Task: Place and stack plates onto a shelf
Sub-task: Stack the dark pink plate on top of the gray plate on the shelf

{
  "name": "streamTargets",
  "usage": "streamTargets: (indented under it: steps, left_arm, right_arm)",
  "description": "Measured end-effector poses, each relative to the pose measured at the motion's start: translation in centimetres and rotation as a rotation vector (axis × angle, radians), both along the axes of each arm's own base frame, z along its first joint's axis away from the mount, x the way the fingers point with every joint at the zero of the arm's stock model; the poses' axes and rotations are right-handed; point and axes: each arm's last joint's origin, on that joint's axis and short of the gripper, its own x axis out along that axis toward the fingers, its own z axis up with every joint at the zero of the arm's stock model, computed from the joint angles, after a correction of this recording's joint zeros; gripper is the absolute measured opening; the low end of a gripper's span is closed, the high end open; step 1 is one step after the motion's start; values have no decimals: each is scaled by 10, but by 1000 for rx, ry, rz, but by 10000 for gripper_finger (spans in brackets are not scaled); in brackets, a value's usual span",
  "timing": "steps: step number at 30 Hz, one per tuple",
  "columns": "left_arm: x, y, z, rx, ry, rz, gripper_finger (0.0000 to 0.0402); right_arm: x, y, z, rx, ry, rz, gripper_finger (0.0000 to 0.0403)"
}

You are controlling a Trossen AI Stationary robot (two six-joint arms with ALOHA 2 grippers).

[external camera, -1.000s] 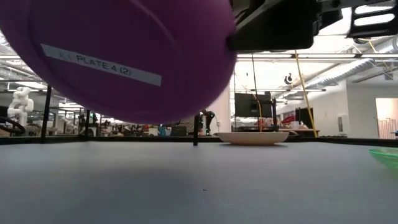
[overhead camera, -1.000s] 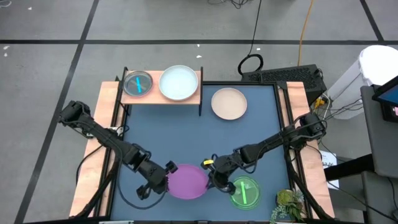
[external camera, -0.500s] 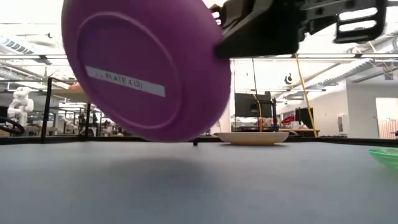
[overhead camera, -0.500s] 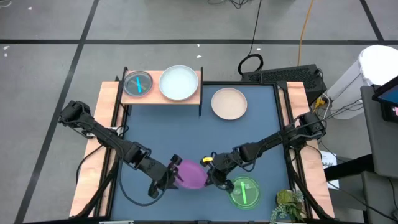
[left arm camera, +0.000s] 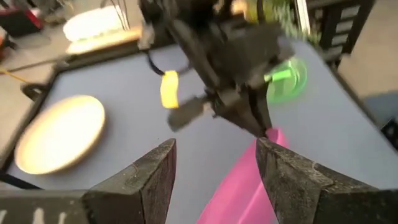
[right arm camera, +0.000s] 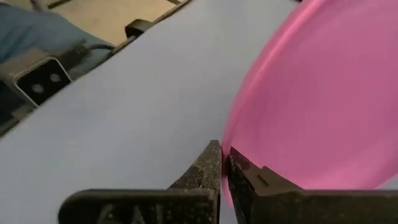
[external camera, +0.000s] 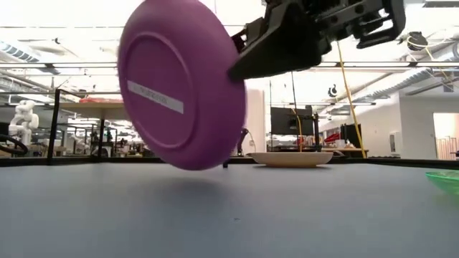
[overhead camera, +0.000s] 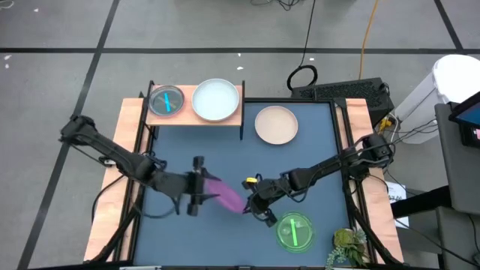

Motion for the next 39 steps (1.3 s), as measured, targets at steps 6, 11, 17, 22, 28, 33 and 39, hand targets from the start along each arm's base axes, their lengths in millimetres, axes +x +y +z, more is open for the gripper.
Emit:
streamTargets:
  steps: [6,11,17,22,28,33,39]
  left_arm:
    - [-26,16,32,26,-127,68,225]
    - [-45,30,35,61,-188,198,225]
    - [-69,51,32,41,-260,382,225]
    - [-85,62,43,-42,-324,413,225]
    - [-93,66,48,-62,-350,408,225]
    - [-93,66,48,-78,-349,413,225]
    - [-95,66,40,-125,-293,429,225]
  right_arm:
    - [-3,-8,9,-13,25,-101,0]
    - [-14,-15,27,-84,24,-210,0]
    - [-28,-23,58,-128,-55,-334,0]
    - [-38,-30,80,-141,-126,-394,0]
    - [-42,-45,109,-185,-180,-493,0]
    - [-38,-57,137,-249,-183,-504,0]
    - [-35,-81,169,-327,-181,-538,0]
